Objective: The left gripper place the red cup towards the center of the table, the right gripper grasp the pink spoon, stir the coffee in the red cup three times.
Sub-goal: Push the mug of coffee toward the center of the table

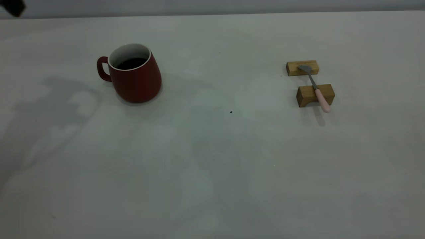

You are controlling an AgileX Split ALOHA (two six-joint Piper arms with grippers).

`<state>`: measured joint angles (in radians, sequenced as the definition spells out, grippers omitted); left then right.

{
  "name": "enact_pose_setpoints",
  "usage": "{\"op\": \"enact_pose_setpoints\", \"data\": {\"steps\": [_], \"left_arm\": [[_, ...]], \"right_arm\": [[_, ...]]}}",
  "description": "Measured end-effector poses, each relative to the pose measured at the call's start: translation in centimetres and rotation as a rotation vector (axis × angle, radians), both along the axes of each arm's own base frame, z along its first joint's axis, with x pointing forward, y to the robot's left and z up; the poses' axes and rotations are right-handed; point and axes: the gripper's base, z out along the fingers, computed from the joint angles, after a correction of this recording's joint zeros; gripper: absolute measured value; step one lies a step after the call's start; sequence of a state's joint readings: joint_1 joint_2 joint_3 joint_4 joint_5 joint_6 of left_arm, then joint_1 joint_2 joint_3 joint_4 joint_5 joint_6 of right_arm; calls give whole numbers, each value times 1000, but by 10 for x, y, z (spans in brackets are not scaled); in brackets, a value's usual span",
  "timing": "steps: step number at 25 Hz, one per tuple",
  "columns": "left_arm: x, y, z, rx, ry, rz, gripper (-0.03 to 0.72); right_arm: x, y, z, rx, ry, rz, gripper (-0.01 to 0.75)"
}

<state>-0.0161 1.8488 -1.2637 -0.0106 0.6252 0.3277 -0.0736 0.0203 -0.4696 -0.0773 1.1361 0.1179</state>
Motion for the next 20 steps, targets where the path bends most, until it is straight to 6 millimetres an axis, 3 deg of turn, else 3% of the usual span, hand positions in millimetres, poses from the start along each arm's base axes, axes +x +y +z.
{"op": "enact_pose_setpoints", "data": {"steps": [5, 9, 15, 20], "left_arm": [[44, -5, -35, 56, 28, -196, 482], [66, -9, -71, 113, 80, -427, 482], [79, -21, -114, 136, 94, -752, 482], [82, -30, -128, 94, 50, -918, 482]], "right_arm": [[0, 0, 0, 0, 0, 0, 565], [0, 0, 0, 0, 0, 0, 565], [0, 0, 0, 0, 0, 0, 565], [0, 0, 0, 0, 0, 0, 565]]}}
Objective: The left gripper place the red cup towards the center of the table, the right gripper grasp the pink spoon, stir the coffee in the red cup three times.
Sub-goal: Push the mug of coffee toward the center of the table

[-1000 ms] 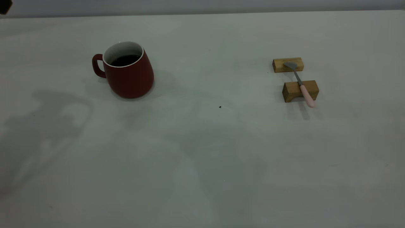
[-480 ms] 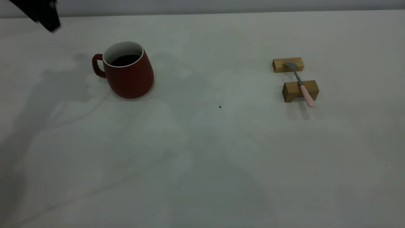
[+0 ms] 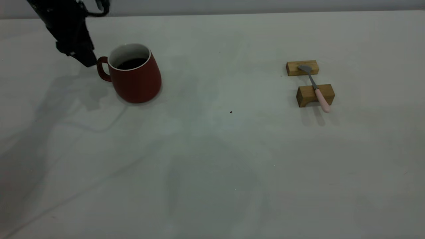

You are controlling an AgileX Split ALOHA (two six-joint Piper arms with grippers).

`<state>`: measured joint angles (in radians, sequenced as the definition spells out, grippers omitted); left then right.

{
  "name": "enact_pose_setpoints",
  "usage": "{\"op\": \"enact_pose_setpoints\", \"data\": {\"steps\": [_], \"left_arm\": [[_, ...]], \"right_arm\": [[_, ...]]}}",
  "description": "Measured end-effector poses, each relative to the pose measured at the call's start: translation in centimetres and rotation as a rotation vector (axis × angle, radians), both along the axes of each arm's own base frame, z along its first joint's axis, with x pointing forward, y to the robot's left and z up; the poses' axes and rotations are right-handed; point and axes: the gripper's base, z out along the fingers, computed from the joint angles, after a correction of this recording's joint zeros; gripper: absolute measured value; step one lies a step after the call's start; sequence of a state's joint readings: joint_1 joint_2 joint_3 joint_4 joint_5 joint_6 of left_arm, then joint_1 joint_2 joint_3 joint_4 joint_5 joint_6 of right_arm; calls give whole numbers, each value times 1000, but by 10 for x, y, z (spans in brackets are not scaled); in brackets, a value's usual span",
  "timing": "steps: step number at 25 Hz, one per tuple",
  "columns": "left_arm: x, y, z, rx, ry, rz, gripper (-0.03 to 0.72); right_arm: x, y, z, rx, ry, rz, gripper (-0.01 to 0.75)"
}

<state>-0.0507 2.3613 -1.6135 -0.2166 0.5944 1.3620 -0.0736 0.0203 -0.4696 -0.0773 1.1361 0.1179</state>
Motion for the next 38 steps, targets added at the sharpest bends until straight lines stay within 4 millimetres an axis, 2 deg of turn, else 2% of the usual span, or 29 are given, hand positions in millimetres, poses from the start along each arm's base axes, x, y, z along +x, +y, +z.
{"op": "enact_pose_setpoints", "data": {"steps": [6, 15, 18, 27, 34, 38], "left_arm": [[1, -9, -11, -73, -29, -150, 482], [1, -20, -20, -130, -35, -168, 482], [0, -35, -20, -156, -42, -169, 482], [-8, -99, -17, -248, -67, -196, 482], [-13, -128, -33, -307, -82, -181, 482], [-16, -142, -35, -354, -85, -190, 482]], "right_arm": [[0, 0, 0, 0, 0, 0, 565], [0, 0, 0, 1, 0, 0, 565], [0, 0, 0, 1, 0, 0, 565], [0, 0, 0, 1, 0, 1, 565], [0, 0, 0, 1, 0, 1, 565], [0, 0, 0, 1, 0, 1, 565]]}}
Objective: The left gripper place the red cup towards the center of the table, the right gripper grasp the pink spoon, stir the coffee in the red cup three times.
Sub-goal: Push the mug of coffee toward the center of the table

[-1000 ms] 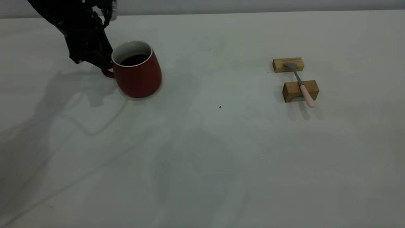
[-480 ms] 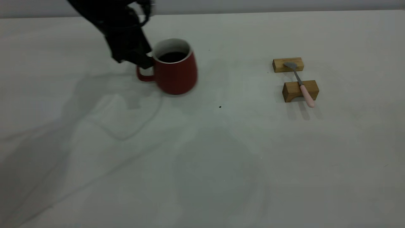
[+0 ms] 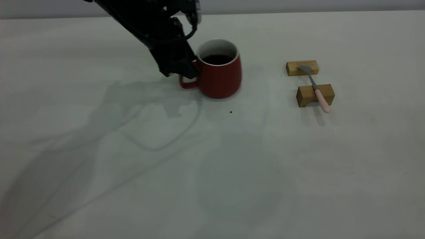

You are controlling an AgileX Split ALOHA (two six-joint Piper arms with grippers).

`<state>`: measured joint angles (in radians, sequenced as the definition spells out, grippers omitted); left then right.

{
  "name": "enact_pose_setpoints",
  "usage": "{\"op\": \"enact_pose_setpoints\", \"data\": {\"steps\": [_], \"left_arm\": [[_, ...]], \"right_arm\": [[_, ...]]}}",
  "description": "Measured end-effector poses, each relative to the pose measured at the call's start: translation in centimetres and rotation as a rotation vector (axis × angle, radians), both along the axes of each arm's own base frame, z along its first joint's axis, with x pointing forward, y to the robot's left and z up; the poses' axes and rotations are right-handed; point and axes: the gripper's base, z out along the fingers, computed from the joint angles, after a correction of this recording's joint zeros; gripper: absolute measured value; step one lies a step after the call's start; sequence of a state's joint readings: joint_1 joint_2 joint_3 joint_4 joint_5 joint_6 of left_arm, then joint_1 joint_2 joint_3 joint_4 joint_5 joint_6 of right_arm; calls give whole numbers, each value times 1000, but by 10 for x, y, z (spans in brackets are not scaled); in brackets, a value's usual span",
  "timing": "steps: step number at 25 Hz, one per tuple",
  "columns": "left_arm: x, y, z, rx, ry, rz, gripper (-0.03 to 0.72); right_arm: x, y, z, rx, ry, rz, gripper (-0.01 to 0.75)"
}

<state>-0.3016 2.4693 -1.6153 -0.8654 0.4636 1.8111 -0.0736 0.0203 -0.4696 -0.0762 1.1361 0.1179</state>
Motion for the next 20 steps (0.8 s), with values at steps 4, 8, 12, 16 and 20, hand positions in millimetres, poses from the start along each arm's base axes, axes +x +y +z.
{"op": "enact_pose_setpoints", "data": {"steps": [4, 8, 12, 16, 20], "left_arm": [[-1, -6, 1, -31, 0, -8, 482], [-2, -6, 1, -34, 5, -11, 482], [-2, -8, 16, -53, 1, -16, 482], [-4, -7, 35, -52, 20, -19, 482], [-8, -3, 58, -3, 39, -34, 482]], "right_arm": [[0, 0, 0, 1, 0, 0, 565], [0, 0, 0, 1, 0, 0, 565], [0, 0, 0, 1, 0, 0, 565], [0, 0, 0, 1, 0, 0, 565], [0, 0, 0, 1, 0, 0, 565]]}}
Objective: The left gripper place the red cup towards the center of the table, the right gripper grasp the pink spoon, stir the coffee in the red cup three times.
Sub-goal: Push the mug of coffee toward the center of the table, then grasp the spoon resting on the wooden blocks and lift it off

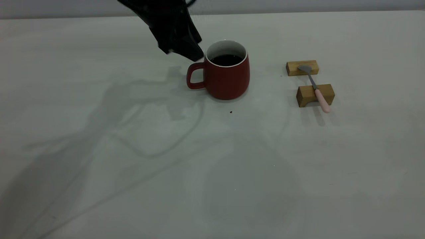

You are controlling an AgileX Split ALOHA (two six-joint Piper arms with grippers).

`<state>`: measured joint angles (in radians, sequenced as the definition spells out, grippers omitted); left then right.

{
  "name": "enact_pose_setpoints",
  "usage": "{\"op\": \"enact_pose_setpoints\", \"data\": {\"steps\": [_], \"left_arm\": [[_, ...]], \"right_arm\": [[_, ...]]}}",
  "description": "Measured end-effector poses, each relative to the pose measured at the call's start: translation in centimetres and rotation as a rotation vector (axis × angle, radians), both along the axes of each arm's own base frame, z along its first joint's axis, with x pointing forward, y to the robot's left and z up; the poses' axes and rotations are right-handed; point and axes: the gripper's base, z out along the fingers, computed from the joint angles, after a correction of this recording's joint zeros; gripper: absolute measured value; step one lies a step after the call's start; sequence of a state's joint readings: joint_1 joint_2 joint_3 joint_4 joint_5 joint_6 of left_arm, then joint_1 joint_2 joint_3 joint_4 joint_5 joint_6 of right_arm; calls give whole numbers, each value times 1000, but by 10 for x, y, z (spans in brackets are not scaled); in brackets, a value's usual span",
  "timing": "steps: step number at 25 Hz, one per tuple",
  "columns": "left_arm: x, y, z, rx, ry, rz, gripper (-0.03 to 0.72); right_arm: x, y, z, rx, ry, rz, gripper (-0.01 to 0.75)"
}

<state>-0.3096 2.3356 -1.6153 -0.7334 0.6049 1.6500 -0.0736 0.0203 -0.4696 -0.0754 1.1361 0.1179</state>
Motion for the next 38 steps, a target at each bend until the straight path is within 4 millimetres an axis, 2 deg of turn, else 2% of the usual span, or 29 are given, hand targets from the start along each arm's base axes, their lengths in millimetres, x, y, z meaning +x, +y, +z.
{"op": "enact_pose_setpoints", "data": {"steps": [4, 11, 15, 18, 21, 23, 25, 29, 33, 38], "left_arm": [[-4, 6, 44, 35, 8, 75, 482], [-28, 28, 158, 33, 4, 442, 482], [-63, 51, 224, 52, 18, 682, 482], [-101, 70, 266, 71, 55, 831, 482], [-135, 86, 294, 120, 77, 925, 482], [-148, 93, 308, 101, 30, 953, 482], [-160, 99, 315, 90, 6, 971, 482], [-188, 108, 303, 98, 52, 1024, 482], [-227, 120, 270, 157, 132, 1053, 482], [-287, 135, 217, 207, 269, 1083, 482]], "right_arm": [[0, 0, 0, 0, 0, 0, 565], [0, 0, 0, 0, 0, 0, 565], [0, 0, 0, 0, 0, 0, 565], [0, 0, 0, 0, 0, 0, 565], [0, 0, 0, 0, 0, 0, 565], [0, 0, 0, 0, 0, 0, 565], [0, 0, 0, 0, 0, 0, 565], [0, 0, 0, 0, 0, 0, 565], [0, 0, 0, 0, 0, 0, 565], [0, 0, 0, 0, 0, 0, 565]]}}
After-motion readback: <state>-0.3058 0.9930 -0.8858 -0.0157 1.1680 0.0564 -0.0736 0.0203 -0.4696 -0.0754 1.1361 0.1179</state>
